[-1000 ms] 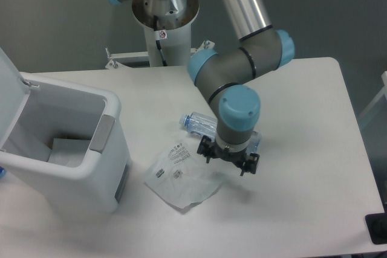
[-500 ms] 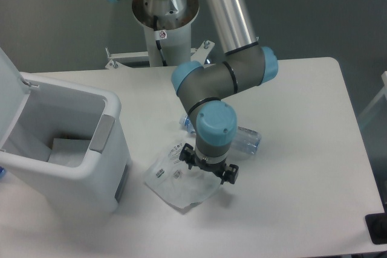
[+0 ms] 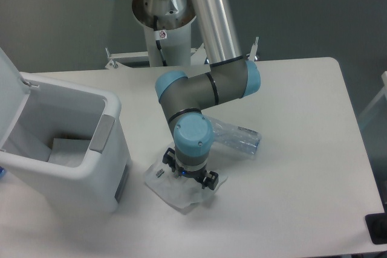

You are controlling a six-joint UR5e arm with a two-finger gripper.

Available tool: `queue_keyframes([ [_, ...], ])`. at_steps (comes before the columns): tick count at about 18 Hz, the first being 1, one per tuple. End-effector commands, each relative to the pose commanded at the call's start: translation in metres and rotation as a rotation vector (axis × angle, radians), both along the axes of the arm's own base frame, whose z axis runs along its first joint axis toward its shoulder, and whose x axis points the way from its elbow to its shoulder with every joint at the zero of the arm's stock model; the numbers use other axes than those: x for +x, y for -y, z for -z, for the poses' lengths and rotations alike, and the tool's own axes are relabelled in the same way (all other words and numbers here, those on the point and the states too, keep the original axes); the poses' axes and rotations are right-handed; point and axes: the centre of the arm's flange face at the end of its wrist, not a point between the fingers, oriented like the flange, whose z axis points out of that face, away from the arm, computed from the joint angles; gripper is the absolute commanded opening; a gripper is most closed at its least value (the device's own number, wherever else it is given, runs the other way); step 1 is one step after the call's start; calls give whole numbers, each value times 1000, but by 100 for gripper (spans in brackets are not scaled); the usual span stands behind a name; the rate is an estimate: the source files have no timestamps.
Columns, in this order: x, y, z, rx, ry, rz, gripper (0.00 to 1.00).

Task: Place the trash in the trash can
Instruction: 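Close the gripper on the plastic bag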

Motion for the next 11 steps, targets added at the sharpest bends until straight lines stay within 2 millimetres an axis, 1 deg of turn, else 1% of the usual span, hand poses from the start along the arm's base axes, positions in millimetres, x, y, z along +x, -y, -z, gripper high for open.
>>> queue_keyframes([
  [1,0,0,1,-7,-6,2,85],
  [4,2,-1,2,-21,-18,9,32],
  [6,2,0,2,-25,-23,8,3],
  [7,2,0,1,-23,-22,9,0],
  [9,1,-1,-2,-17,-24,9,0],
  [11,-1,-3,-10,-2,-31,7,0],
])
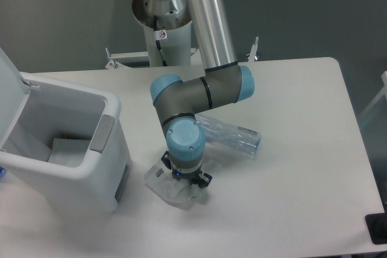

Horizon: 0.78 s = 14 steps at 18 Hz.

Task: Place the trash in the trash can
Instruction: 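Close the gripper on the plastic bag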

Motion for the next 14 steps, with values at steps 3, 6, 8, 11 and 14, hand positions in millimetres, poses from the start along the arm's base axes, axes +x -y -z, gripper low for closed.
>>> queue_keyframes([
  [3,-5,-1,-13,20,-15,-5,0],
  [6,-14,-2,-40,67,-32,-17,0],
  [8,-19,-1,-50,98,-26,-27,0],
  [11,-30,4,-82,138,-62,-44,0],
  [14,-41,11,-124,211,-79,-64,0],
])
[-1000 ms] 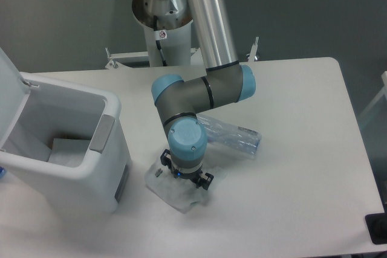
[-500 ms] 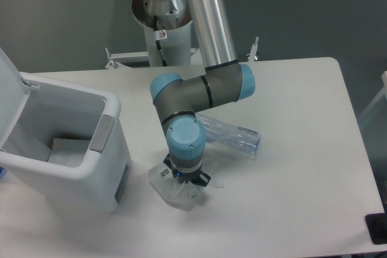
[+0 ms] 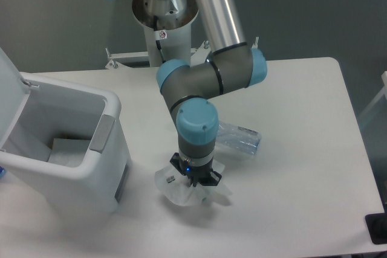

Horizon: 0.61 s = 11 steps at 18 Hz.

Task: Place the trash in the trash can
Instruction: 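Lift the bag and carry it over the white trash bin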

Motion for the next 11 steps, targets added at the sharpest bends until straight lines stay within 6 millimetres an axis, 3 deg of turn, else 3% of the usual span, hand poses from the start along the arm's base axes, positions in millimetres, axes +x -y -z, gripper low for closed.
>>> queue_keyframes([
  [5,-7,-1,-96,197,-27,-75,0],
  [8,1,-8,-139,315,8,-110,0],
  [11,19,-2,-188,406,9,-126,0],
])
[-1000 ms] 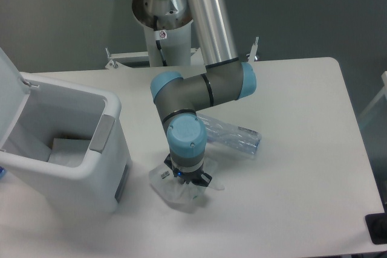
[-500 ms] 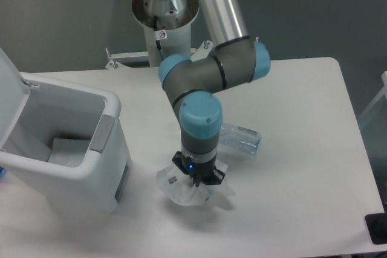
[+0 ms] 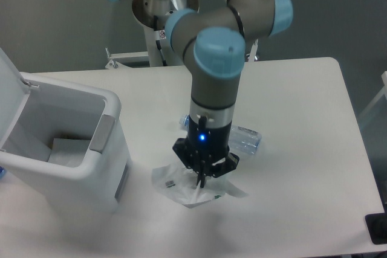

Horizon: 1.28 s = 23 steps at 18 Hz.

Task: Place the trash in the trash can
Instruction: 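Lift the bag and carry it over the white trash bin, then open the gripper to drop the bag into the bin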

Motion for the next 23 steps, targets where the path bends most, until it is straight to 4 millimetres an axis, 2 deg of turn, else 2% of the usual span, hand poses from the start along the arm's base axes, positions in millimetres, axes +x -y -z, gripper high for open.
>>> queue_keyframes([
  [3,19,6,-38,60,-17,-3,0],
  [7,42,10,-69,128,-2,14,0],
  [10,77,-6,-74,155,22,85,0],
  [11,102,-13,-78,166,46,106,0],
  [14,147,-26,-79,180,107,147,0],
  [17,182,-35,-66,161,140,195,0],
  [21,197,-23,-41,120,171,199,0],
  [23,199,-19,-36,113,174,202,10],
])
